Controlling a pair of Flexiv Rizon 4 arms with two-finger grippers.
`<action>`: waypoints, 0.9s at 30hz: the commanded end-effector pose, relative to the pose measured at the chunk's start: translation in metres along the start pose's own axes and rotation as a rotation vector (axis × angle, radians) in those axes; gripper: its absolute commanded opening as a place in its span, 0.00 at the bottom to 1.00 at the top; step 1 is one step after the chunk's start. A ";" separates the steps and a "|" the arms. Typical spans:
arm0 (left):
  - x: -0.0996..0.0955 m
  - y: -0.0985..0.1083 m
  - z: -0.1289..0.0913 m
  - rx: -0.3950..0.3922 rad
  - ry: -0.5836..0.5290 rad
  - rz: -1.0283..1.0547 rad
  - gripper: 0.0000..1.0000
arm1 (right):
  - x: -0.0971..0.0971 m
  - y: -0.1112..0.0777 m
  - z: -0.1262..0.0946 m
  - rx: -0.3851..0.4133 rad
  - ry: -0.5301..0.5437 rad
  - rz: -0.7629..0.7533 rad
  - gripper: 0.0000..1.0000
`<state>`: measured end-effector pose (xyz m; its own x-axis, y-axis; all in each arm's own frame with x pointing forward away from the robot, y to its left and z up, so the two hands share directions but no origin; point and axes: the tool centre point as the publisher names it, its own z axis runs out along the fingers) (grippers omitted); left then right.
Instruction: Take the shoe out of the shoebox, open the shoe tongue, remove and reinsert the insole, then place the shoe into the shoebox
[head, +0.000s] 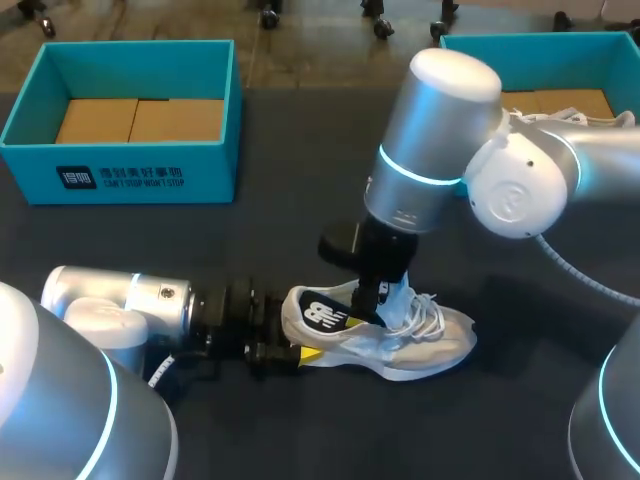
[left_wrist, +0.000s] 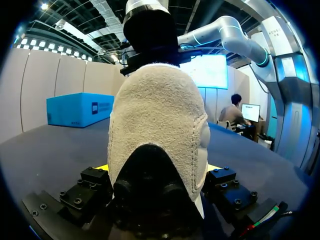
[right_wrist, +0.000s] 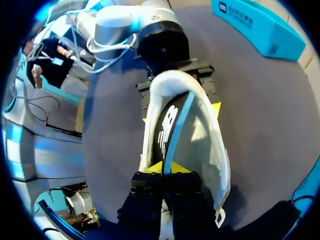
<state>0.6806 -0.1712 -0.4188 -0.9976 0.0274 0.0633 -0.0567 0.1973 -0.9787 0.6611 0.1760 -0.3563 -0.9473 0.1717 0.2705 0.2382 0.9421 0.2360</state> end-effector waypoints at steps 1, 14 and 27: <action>0.000 0.001 0.001 0.000 -0.001 0.000 0.00 | 0.013 -0.012 -0.017 -0.040 -0.045 -0.024 0.00; 0.000 0.001 0.001 0.000 -0.001 0.000 0.00 | 0.017 0.013 -0.028 -0.064 -0.057 -0.146 0.00; 0.000 0.001 0.001 0.000 -0.001 0.000 0.00 | 0.012 0.041 -0.014 -0.017 0.000 -0.225 0.00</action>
<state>0.6805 -0.1711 -0.4190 -0.9976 0.0277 0.0632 -0.0565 0.1975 -0.9787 0.6579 0.1975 -0.3264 -0.9803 -0.0361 0.1942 0.0320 0.9412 0.3364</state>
